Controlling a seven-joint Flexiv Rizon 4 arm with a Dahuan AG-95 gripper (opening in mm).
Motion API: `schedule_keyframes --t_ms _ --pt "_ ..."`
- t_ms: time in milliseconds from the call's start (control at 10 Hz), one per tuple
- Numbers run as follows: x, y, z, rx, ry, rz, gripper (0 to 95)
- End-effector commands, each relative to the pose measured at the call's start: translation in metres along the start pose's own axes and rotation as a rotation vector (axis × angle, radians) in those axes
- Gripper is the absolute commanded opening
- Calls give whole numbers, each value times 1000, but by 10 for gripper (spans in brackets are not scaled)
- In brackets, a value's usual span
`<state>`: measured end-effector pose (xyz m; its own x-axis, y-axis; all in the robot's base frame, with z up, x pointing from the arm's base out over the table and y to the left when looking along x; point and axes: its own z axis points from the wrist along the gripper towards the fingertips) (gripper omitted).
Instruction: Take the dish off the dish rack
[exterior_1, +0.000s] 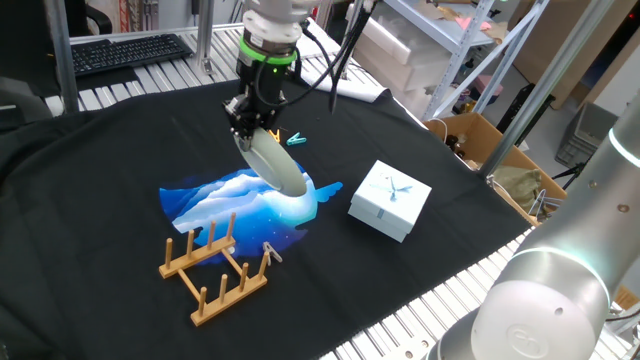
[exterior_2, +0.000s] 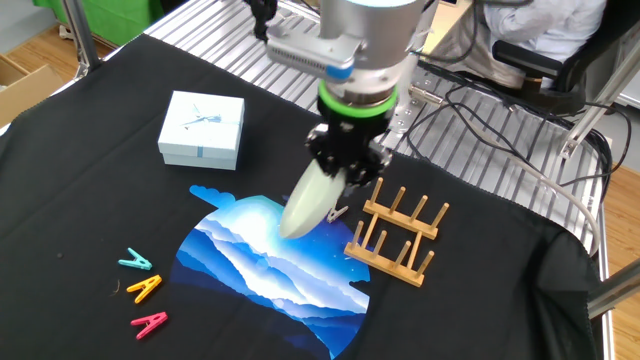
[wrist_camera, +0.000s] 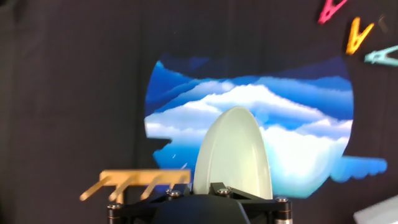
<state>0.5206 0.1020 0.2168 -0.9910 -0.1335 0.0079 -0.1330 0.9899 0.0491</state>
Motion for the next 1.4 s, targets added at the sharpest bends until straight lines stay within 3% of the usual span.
schedule_keyframes --t_ms 100,500,700,1000,1200,1400 --pt "-7 -6 11 28 -3 -46 0" --pt "-8 -13 27 18 12 -109 0" --pt "-7 -16 33 67 -10 -109 0" --pt "-10 -19 37 77 -32 -110 0" --pt "-15 -24 39 75 -33 -110 0" --pt "-18 -28 40 39 -22 -110 0"
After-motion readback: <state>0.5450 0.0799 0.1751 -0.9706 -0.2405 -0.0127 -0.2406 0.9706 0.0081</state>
